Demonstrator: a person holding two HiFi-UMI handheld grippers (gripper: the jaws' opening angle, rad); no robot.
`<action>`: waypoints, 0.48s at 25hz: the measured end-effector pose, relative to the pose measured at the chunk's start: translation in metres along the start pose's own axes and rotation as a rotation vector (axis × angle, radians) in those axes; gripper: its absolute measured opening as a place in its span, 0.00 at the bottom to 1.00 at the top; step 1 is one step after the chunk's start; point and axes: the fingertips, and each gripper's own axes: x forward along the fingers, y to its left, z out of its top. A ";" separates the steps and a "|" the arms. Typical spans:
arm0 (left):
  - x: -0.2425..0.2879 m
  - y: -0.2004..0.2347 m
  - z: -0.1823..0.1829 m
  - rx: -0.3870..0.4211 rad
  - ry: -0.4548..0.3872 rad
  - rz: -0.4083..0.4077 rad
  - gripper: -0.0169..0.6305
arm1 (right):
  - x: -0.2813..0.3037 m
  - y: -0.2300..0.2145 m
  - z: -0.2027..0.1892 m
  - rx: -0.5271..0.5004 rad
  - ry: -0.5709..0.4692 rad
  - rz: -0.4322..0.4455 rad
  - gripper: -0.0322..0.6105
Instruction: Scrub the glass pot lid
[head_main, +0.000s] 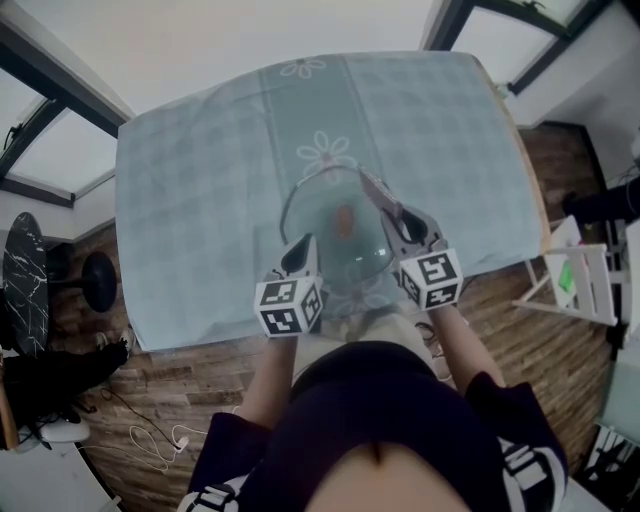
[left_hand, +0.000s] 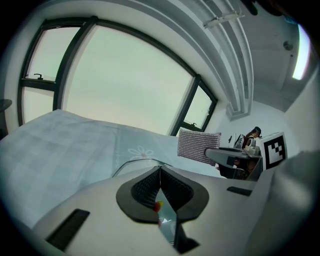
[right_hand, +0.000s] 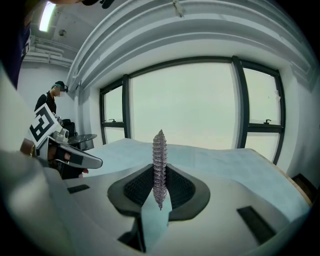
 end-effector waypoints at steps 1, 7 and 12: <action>0.003 0.001 0.000 -0.003 0.003 0.004 0.03 | 0.004 -0.003 -0.001 -0.010 0.011 0.004 0.17; 0.022 0.007 -0.004 -0.012 0.030 0.022 0.03 | 0.028 -0.020 -0.013 -0.067 0.069 0.018 0.17; 0.036 0.016 -0.013 -0.030 0.055 0.046 0.03 | 0.046 -0.027 -0.025 -0.160 0.133 0.038 0.17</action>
